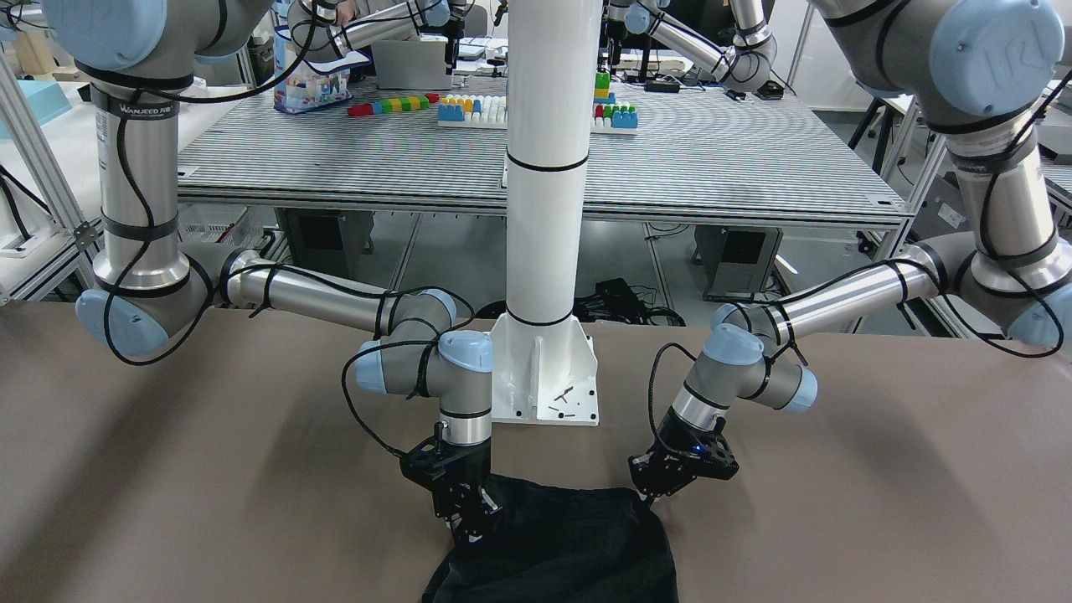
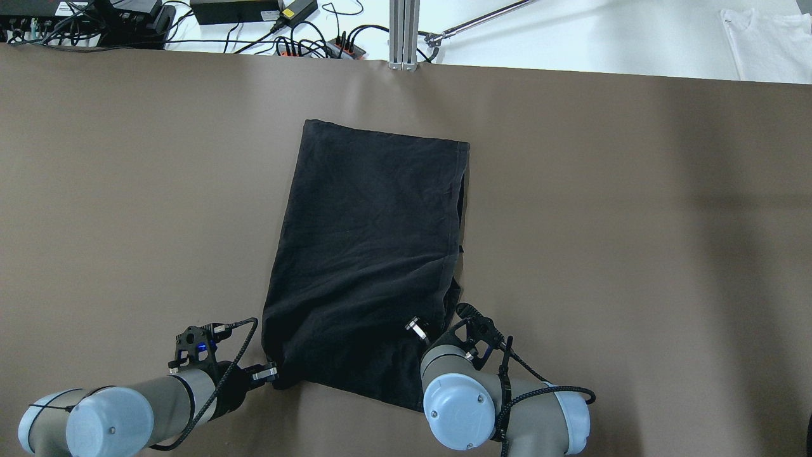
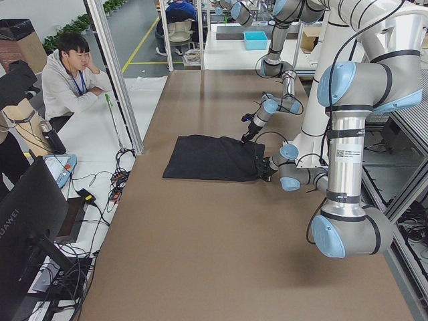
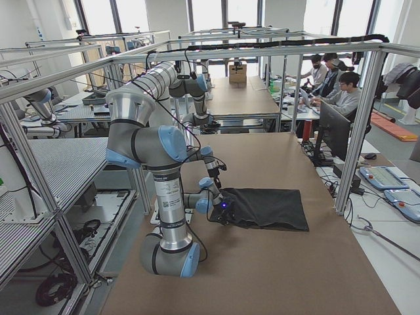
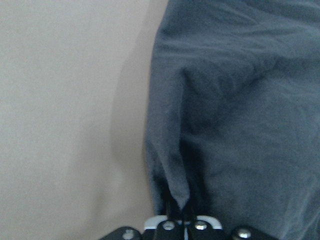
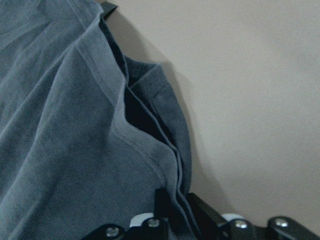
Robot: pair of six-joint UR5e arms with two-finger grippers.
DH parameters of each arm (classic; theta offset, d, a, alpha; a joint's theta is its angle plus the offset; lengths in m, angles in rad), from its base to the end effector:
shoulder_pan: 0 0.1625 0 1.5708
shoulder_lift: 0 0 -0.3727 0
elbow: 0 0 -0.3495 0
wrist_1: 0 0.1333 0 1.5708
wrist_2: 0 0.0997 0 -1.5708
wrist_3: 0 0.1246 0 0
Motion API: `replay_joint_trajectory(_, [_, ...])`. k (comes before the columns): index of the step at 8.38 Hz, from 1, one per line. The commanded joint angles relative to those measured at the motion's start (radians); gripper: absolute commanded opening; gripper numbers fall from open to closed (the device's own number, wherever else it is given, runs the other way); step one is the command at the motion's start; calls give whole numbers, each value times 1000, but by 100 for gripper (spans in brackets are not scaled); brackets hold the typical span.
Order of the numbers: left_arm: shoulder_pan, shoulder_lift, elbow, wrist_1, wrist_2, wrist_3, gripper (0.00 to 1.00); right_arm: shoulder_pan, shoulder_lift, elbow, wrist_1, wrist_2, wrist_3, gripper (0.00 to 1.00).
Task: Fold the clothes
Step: 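Grasp the shirt's near edge with both grippers at its corners, then lift the near edge with both grippers and fold it away from the robot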
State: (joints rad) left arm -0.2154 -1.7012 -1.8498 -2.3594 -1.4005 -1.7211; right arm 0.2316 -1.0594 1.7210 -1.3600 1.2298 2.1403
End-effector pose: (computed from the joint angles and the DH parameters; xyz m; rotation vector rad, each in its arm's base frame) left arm 0.4747 -0.2619 0.3448 0.1898 1.1993 -0.4220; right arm -0.5557 -0.3108 0.2719 0.1754 -0.9377 0.8905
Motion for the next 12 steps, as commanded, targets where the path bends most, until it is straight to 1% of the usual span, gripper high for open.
replay_joint_trajectory(1, [1, 0, 0, 0, -2, 0, 0, 5, -1, 6, -1, 0, 0, 0])
replay_joint_trajectory(3, [-1, -1, -25, 0, -3, 0, 0, 17, -7, 38, -2, 4, -6, 0])
replay_joint_trajectory(4, [-2, -5, -51, 0, -3, 2, 0, 21, -11, 69, -19, 10, -8, 0])
replay_joint_trajectory(5, [-2, 0, -98, 0, -8, 0, 0, 20, -22, 134, -66, 13, -10, 0])
replay_joint_trajectory(6, [-2, 9, -161, 3, -8, 0, 0, 11, -49, 223, -120, 13, -10, 0])
replay_joint_trajectory(7, [22, 11, -202, 20, -6, 0, 0, -4, -78, 292, -154, 13, -10, 0])
replay_joint_trajectory(9, [47, 28, -280, 37, -8, 0, 0, -64, -141, 418, -174, 11, -8, 0])
replay_joint_trajectory(10, [39, 34, -346, 113, -40, 0, 0, -67, -163, 486, -210, 13, -8, 0])
replay_joint_trajectory(11, [-4, 10, -398, 231, -111, 2, 0, -60, -156, 509, -256, 14, -11, 0])
replay_joint_trajectory(12, [-94, -74, -396, 321, -189, 12, 0, -26, -152, 505, -266, 33, -41, 0])
